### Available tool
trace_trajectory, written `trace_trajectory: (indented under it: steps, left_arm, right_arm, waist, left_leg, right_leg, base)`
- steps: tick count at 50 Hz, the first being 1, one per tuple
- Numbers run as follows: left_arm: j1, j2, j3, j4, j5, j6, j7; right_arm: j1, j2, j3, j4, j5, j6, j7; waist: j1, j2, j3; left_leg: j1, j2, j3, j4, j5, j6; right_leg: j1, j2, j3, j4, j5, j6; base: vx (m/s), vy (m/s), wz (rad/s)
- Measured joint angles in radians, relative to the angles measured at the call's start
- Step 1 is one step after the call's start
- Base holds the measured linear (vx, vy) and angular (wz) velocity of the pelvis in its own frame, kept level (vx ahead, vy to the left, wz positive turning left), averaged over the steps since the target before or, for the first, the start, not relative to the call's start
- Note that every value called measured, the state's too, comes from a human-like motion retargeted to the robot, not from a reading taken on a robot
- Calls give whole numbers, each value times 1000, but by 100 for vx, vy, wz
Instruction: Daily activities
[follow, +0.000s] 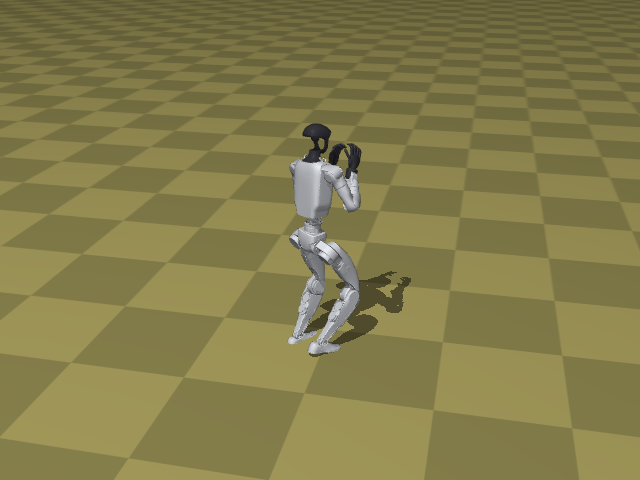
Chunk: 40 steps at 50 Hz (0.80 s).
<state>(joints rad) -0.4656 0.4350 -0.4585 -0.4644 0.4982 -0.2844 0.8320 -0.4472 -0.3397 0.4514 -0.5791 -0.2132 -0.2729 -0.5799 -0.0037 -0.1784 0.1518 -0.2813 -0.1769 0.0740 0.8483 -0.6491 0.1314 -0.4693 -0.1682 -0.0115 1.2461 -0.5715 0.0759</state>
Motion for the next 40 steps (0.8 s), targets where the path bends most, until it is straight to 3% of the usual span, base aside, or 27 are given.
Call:
trace_trajectory:
  steps: [5, 12, 18, 22, 26, 30, 33, 35, 40]
  left_arm:
    - [-8, 18, -20, -25, -9, -22, -9]
    - [-34, 12, -57, -21, 3, -13, -21]
    - [-55, -6, -73, -7, 2, -5, -23]
    - [-37, 0, -78, -16, -15, -12, -25]
    - [11, 27, -67, -32, -34, -17, -28]
    - [74, 63, -36, -39, -18, -10, -18]
    - [97, 91, -8, -27, -5, 1, 0]
    - [89, 105, 6, -12, -6, 7, 7]
    - [29, 91, 13, 61, -62, 3, -14]
  right_arm:
    - [31, -2, 6, 7, 19, -14, -15]
    - [7, -7, 26, 22, -5, -22, -48]
    - [-18, -22, 38, 16, -38, -16, -76]
    - [13, -43, 38, -3, -43, -15, -83]
    - [66, -65, 15, -40, -10, -19, -77]
    - [114, -98, -24, -94, 25, -28, -86]
    - [119, -120, -60, -119, 22, -30, -119]
    - [108, -122, -88, -120, 11, -25, -145]
    - [81, -80, -102, -69, -11, -14, -163]
  waist:
    - [13, -27, -26]
    - [43, 12, -28]
    - [59, 60, -19]
    - [70, 69, -18]
    - [69, 87, -30]
    - [44, 126, -50]
    - [12, 146, -56]
    - [-5, 147, -52]
    - [-14, 116, -18]
  left_leg:
    - [-16, -10, 13, -71, 70, -5]
    - [-103, 49, 27, -7, 87, -19]
    - [-197, 83, -14, 36, 141, -70]
    - [-214, 104, -39, 127, 92, -80]
    - [-123, 187, -33, 306, 64, -85]
    - [63, 258, -74, 390, 127, -139]
    - [193, 253, -122, 321, 130, -183]
    - [250, 235, -142, 252, 73, -189]
    - [259, 178, -125, 98, -59, -137]
  right_leg:
    - [128, 9, -8, -123, -48, 16]
    - [175, 61, -39, -293, -137, -21]
    - [127, 98, -75, -330, -82, -35]
    - [90, 103, -91, -325, -35, -33]
    - [65, 134, -95, -318, 24, -38]
    - [26, 196, -96, -301, 67, -55]
    - [-20, 215, -98, -253, 60, -71]
    - [-48, 208, -96, -223, 55, -74]
    - [-95, 150, -78, -259, 132, -27]
  base:
    - [-17, -2, -15]
    - [-23, -3, -16]
    - [-29, -4, 0]
    - [-27, -4, -6]
    - [-25, -1, -32]
    - [-28, 4, -46]
    - [-33, 10, -32]
    - [-38, 15, -17]
    - [-45, 19, -14]
